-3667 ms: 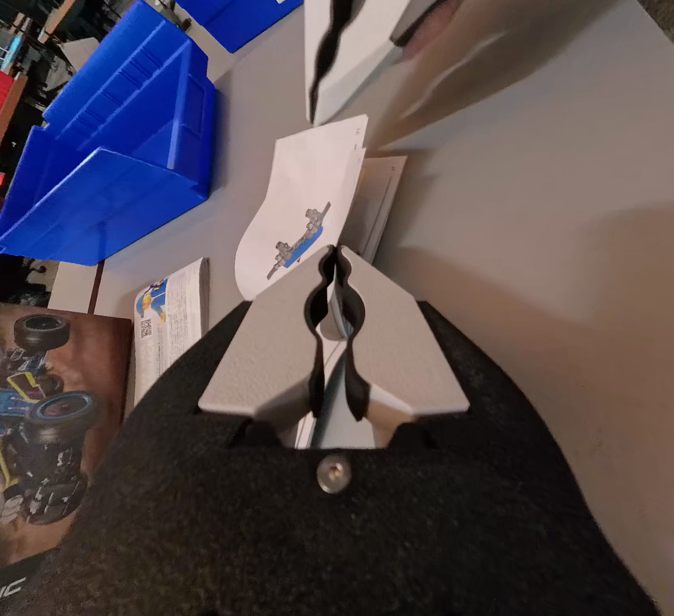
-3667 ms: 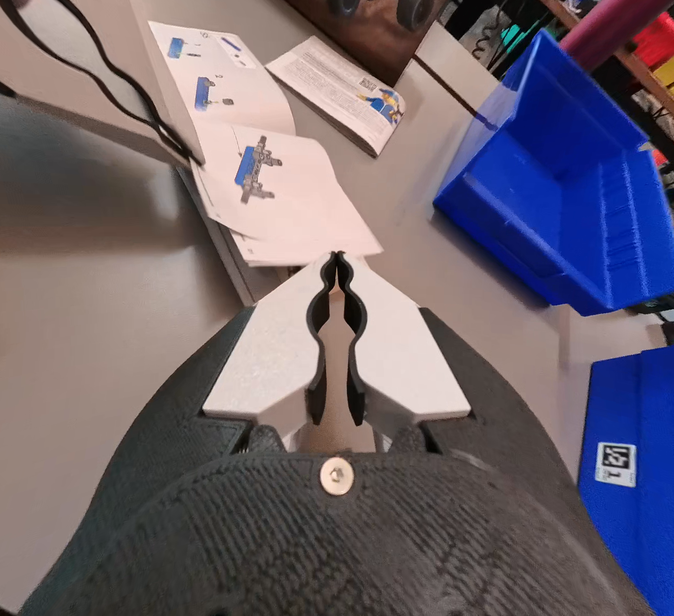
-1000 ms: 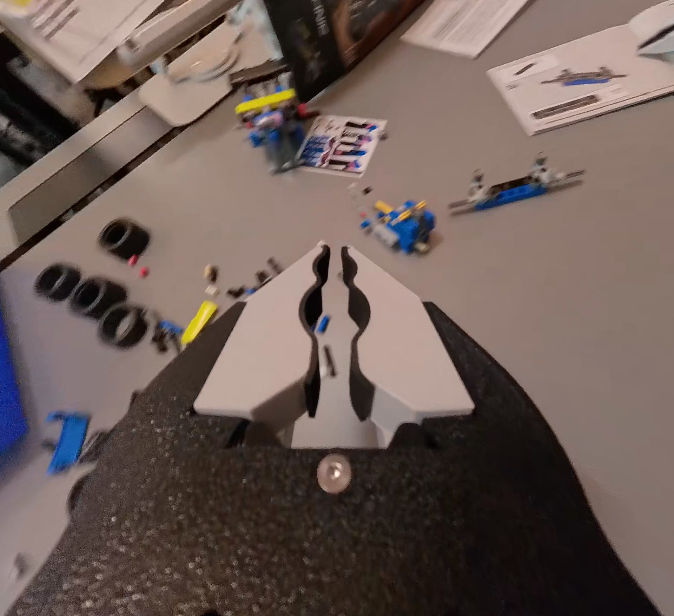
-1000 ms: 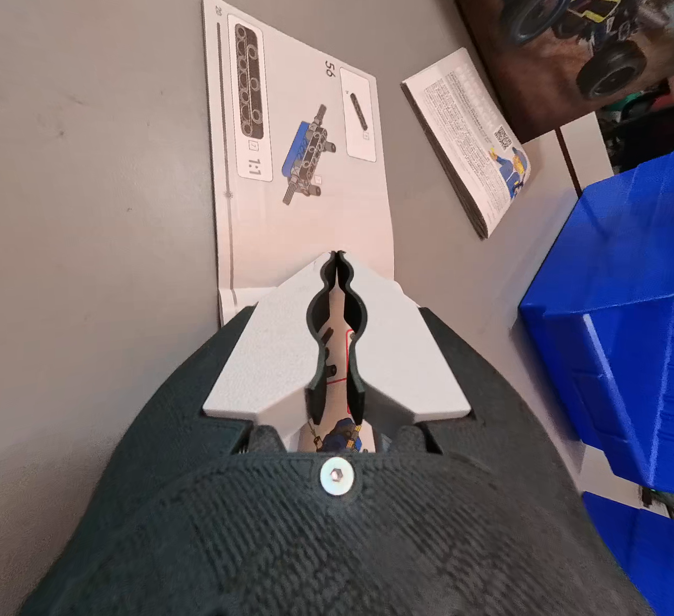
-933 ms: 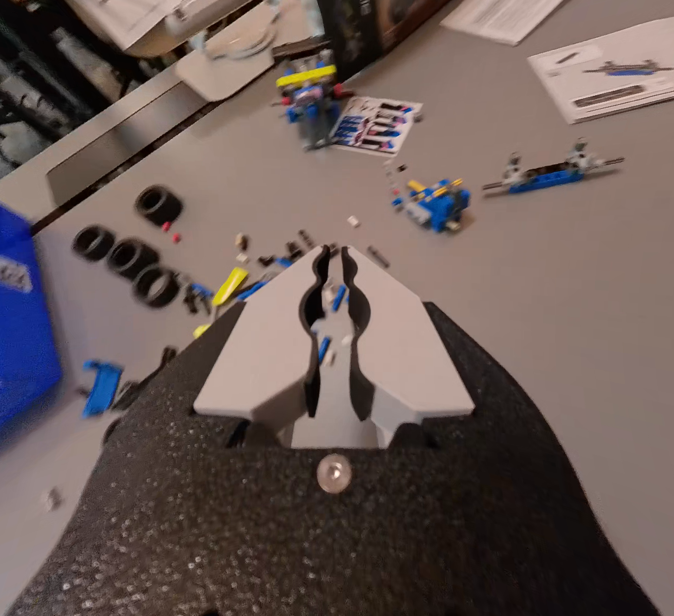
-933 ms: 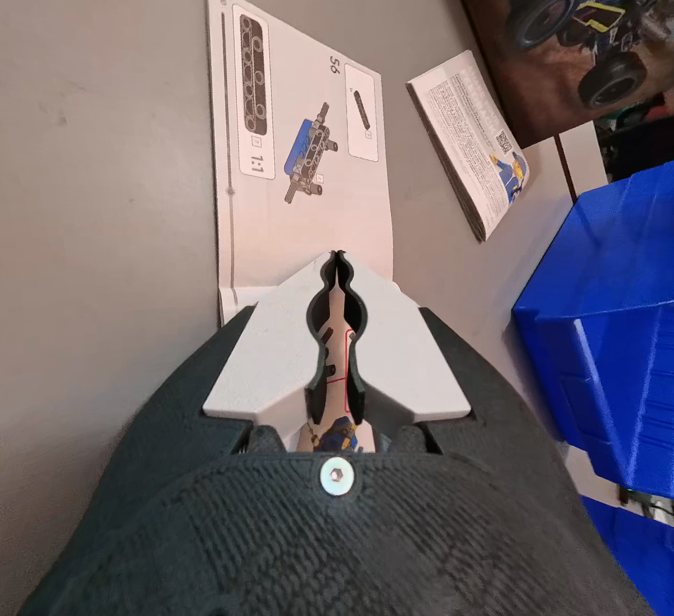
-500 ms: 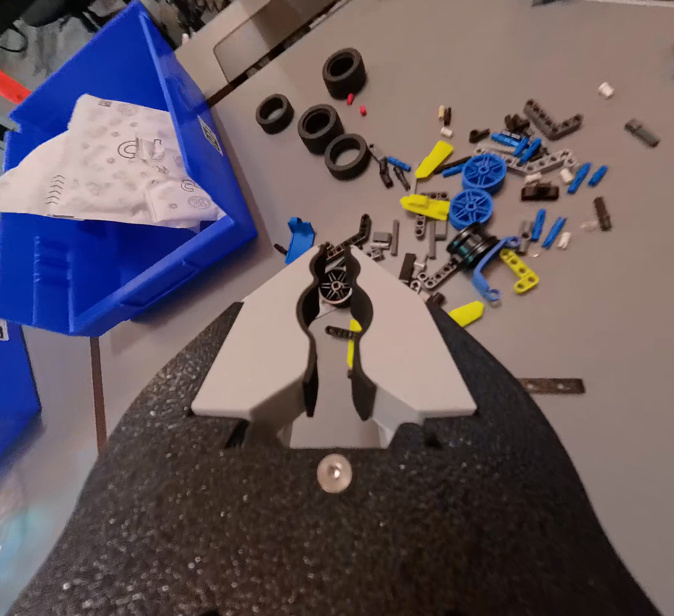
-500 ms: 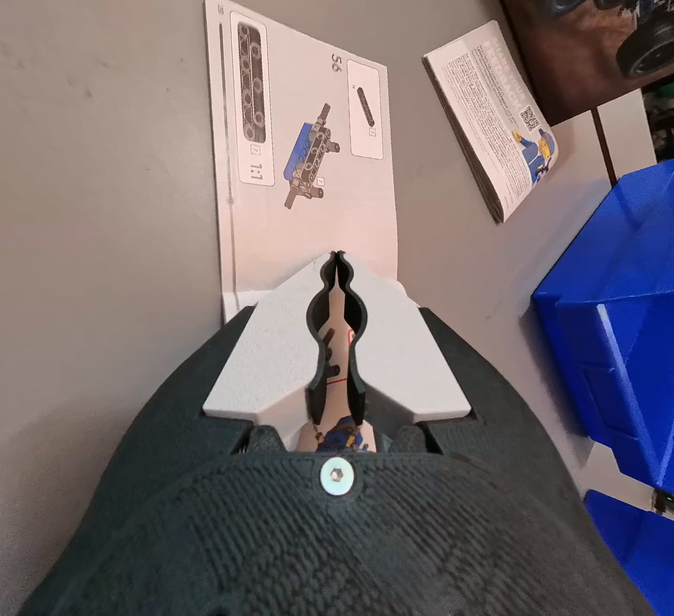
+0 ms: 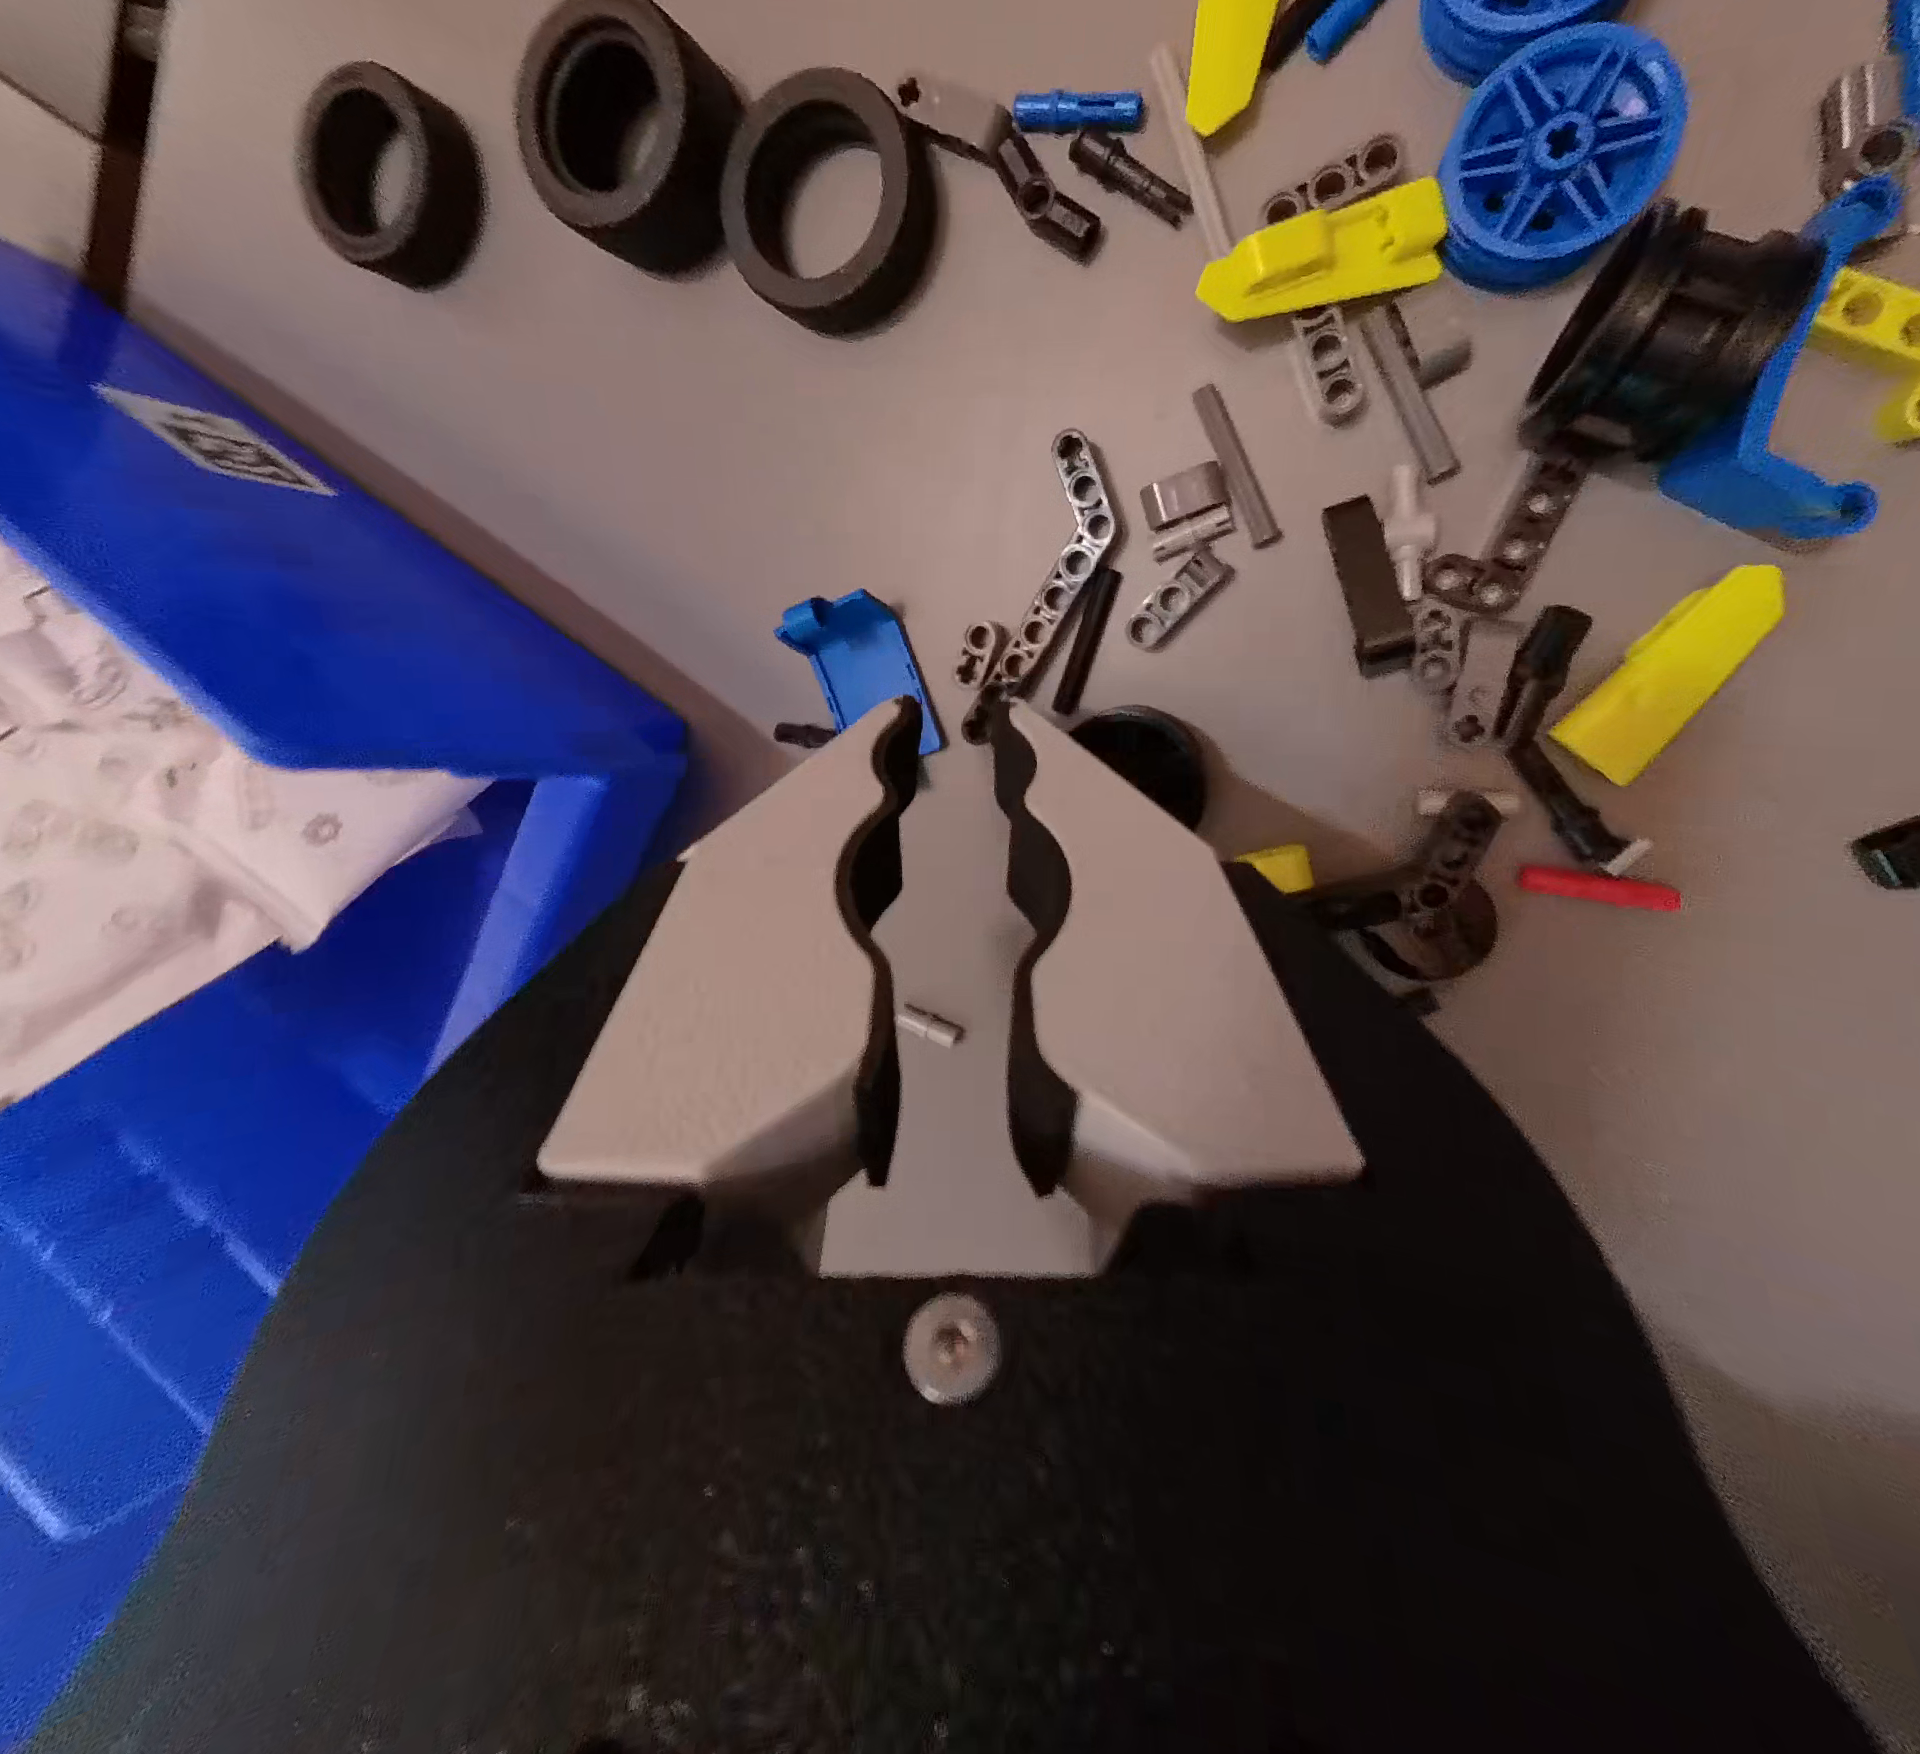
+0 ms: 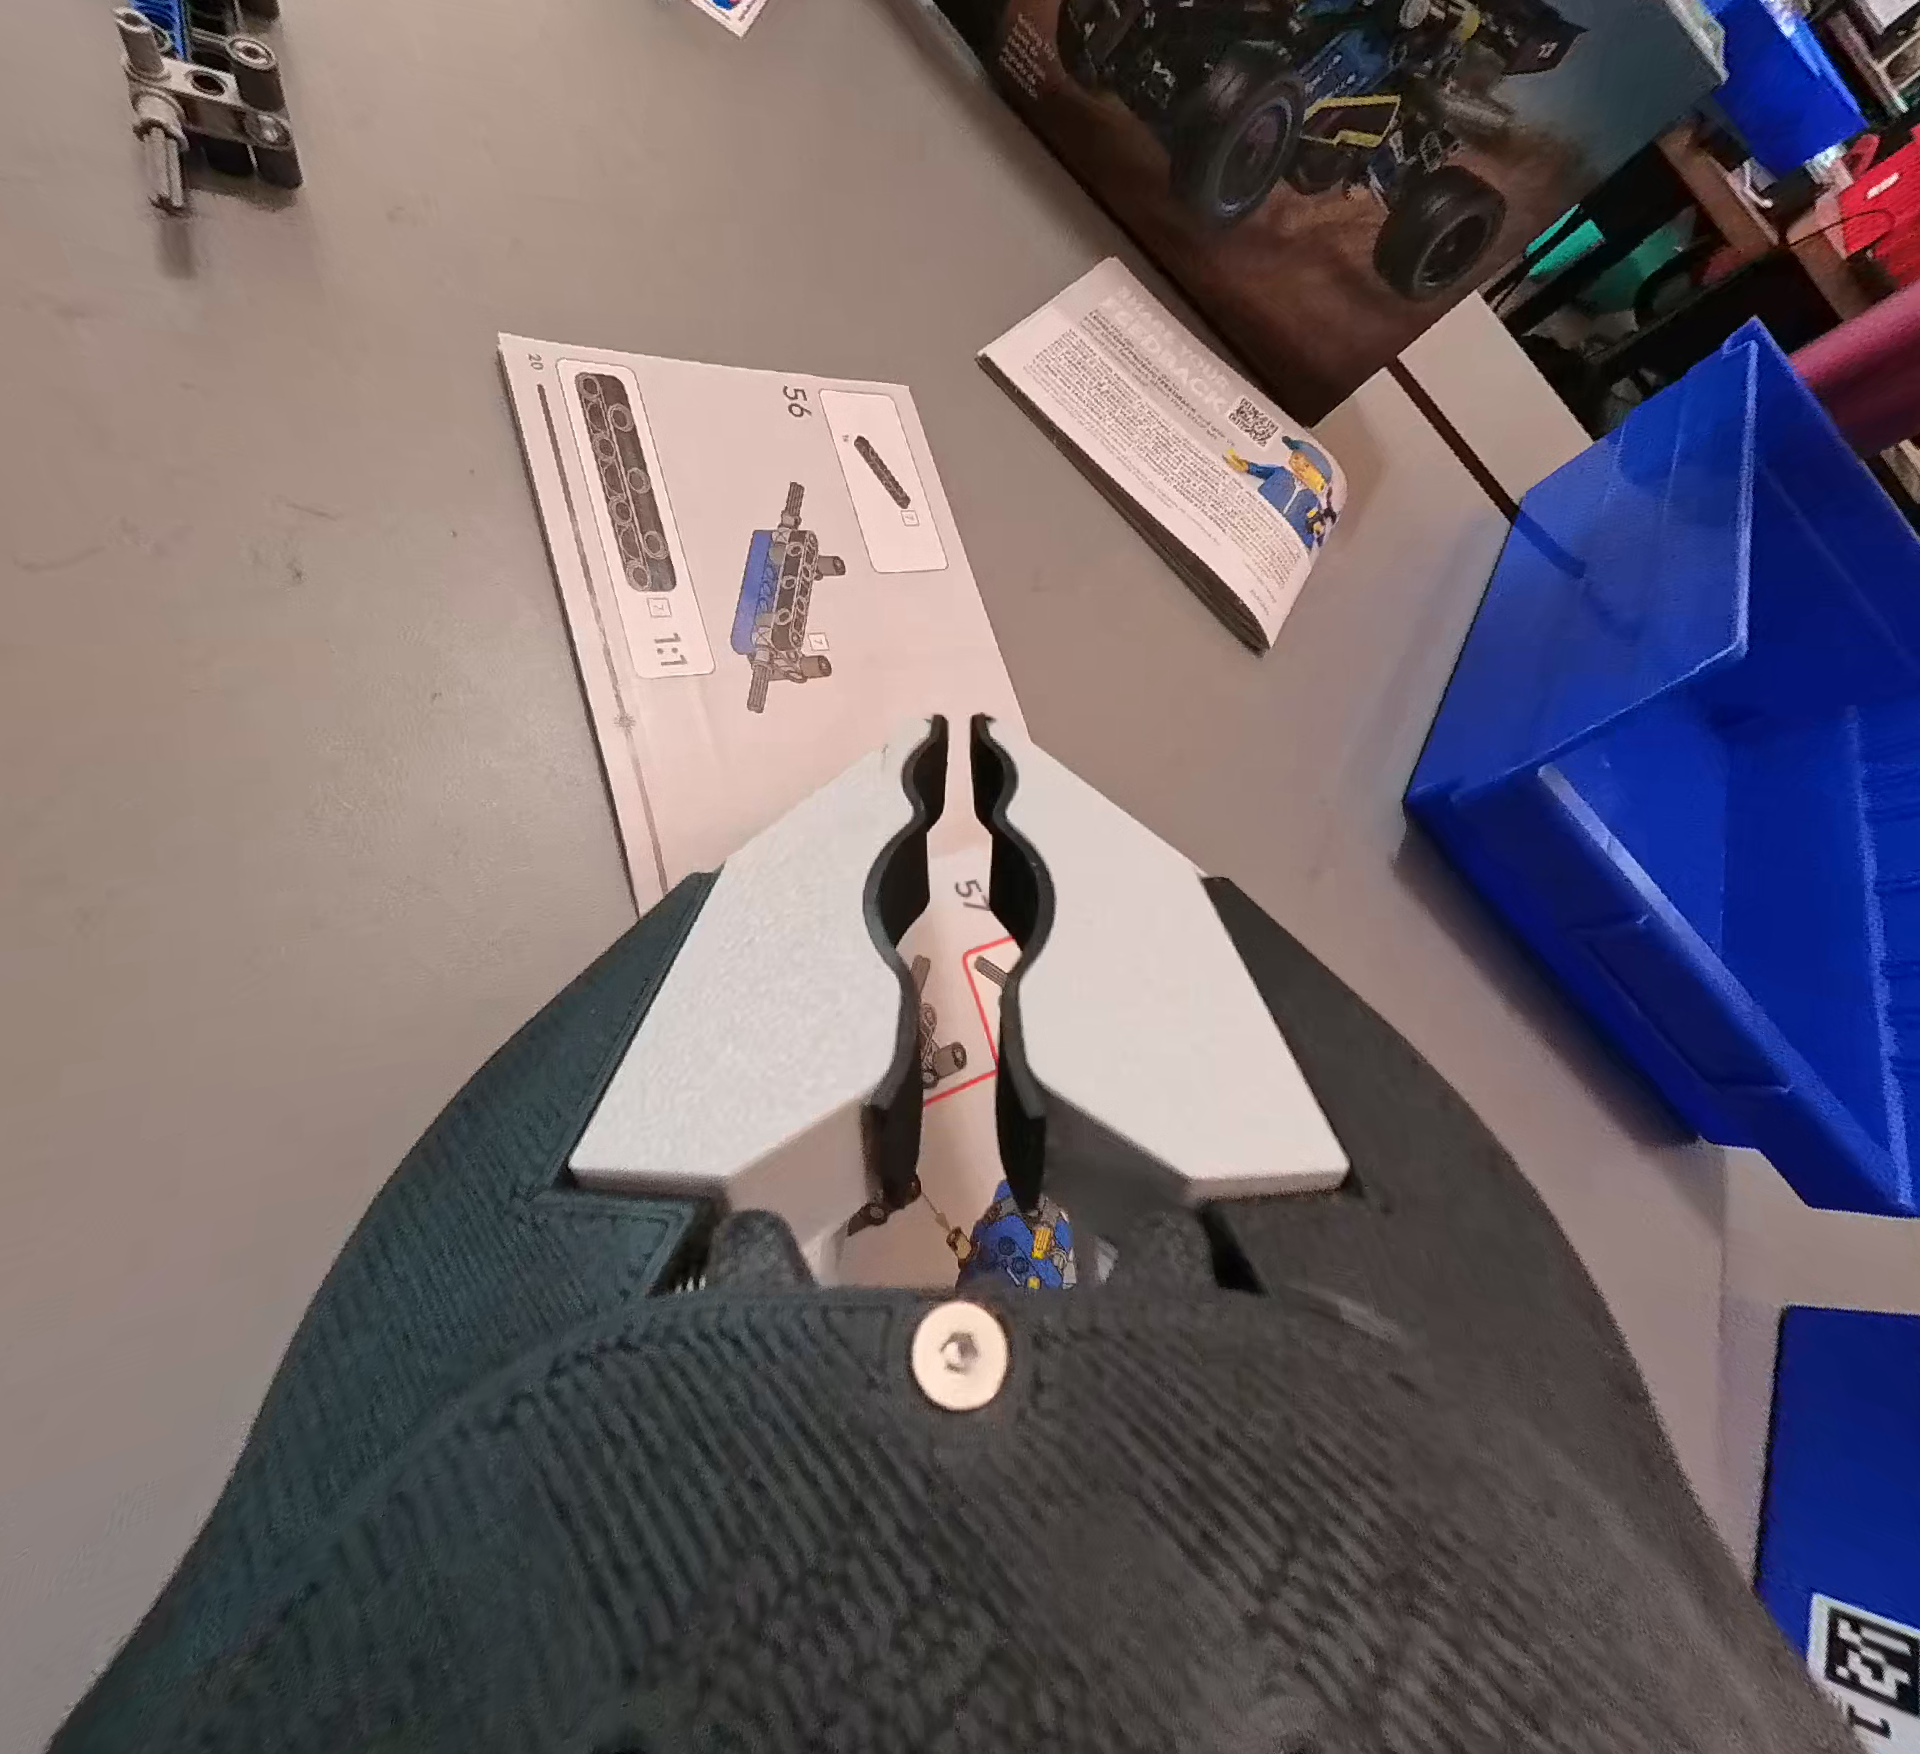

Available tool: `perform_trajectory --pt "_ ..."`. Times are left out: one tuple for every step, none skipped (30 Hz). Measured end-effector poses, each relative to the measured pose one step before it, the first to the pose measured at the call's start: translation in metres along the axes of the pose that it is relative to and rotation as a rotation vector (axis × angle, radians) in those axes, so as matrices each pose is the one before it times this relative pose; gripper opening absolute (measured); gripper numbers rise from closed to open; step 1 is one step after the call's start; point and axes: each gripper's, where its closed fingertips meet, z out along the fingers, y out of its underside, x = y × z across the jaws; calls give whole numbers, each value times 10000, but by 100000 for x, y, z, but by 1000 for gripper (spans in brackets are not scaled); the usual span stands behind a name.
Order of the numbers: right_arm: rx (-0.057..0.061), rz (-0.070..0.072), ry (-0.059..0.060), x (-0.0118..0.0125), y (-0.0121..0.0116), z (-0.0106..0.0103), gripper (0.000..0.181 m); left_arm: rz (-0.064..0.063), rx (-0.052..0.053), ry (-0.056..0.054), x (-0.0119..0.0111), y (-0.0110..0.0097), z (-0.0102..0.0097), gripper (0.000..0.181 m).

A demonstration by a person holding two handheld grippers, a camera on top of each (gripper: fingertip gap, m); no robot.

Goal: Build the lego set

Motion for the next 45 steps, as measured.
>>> perform_trajectory --pt "43 14 72 71 -53 -37 2 -6 27 270 31 -177 296 11" --pt "72 27 58 36 -72 6 2 9 111 236 127 -340 226 12" --pt "86 23 76 43 -77 52 2 20 139 202 242 -454 170 12" --pt "82 24 92 60 -70 82 1 15 154 147 334 -563 88 12" --pt "44 3 23 -70 -36 119 1 39 238 116 478 -778 -13 11" --pt "3 -51 -53 -192 -10 129 1 107 386 128 676 -1033 -60 11" --pt "-20 -70 -35 -145 7 121 1 173 476 164 822 -1142 -27 11" --pt "-10 -63 4 -70 -37 116 1 183 428 154 816 -1060 55 11" --pt "15 -38 -20 -57 -95 127 1 140 276 82 618 -828 146 10" --pt "49 15 -40 -61 -158 131 1 101 114 30 465 -579 203 9" --pt "80 22 -31 -44 -243 144 1 105 37 23 395 -490 227 8" --pt "84 -33 -22 -77 -284 137 1 147 35 53 410 -505 248 8" --pt "49 -87 -27 -109 -240 123 2 192 16 101 439 -497 271 8" --pt "2 -99 -21 -110 -159 111 2 198 -46 118 417 -412 296 7" --pt "-17 -89 -12 -123 -114 88 2 176 -100 95 317 -335 283 7" --pt "-16 -78 -46 -168 -83 48 2 163 -95 56 202 -341 257 7" --pt "-16 -65 -45 -196 -45 9 2 149 -26 50 167 -414 232 8" --pt "-25 -61 -15 -171 -1 -42 2 113 44 98 186 -497 216 8" --pt "-49 -67 -28 -197 80 -79 2 79 54 102 156 -465 212 8" --pt "-35 -47 14 -139 85 -132 2 60 -4 20 -9 -333 171 8" --pt "-6 -18 26 -118 56 -167 2 30 -130 -82 -211 -61 103 8" --pt "11 -6 31 -96 46 -211 2 -30 -270 -169 -404 264 -49 8" --pt "23 -4 45 -62 50 -237 2 -106 -305 -228 -534 451 -182 8" --pt "14 3 20 -83 76 -265 2 -169 -229 -175 -461 480 -289 8" --pt "1 13 34 -21 110 -268 2 -191 -130 2 -168 458 -344 8" --pt "4 20 84 87 137 -286 1 -173 -38 116 69 407 -365 8" --pt "4 32 75 95 145 -270 1 -164 16 65 74 404 -373 8" --pt "5 47 41 66 133 -223 1 -177 -5 -3 43 493 -376 8" --pt "7 40 33 60 110 -192 1 -189 -40 -35 52 594 -359 8" --pt "11 12 36 41 84 -143 1 -165 -18 -29 99 617 -348 9" --pt "16 -1 7 -1 44 -82 1 -115 50 46 253 563 -295 9" --pt "21 5 -14 -42 -3 -25 1 -64 149 166 476 419 -205 9" --pt "27 0 -9 -36 -31 26 1 -1 237 300 730 243 -95 8" --pt "21 -11 -26 -54 -56 70 1 48 214 343 823 195 53 8" --pt "7 -6 -63 -87 -54 112 1 22 56 216 605 324 183 9" --pt "-6 -2 -76 -93 -39 146 1 -34 -147 69 306 496 274 10" --pt "-2 -22 -25 -30 -75 147 1 -25 -282 -15 105 601 300 11" --pt "10 -36 -8 2 -107 115 1 44 -295 -81 -24 555 252 11" --pt "14 -12 -32 -51 -129 95 1 86 -239 -118 -109 442 184 12" --pt "14 -8 -44 -75 -125 42 2 33 -194 -141 -206 378 63 13" --pt "5 -34 -23 -64 -88 0 2 -96 -197 -177 -343 404 -63 12" --pt "-27 -49 7 -16 18 -55 1 -205 -203 -176 -382 479 -224 11" --pt "-55 -35 27 12 98 -105 1 -198 -157 -126 -288 449 -364 11" --pt "-60 -3 27 40 164 -140 1 -100 -54 -82 -154 350 -434 10" --pt "-51 26 10 22 181 -147 1 -25 27 -7 32 272 -422 9"
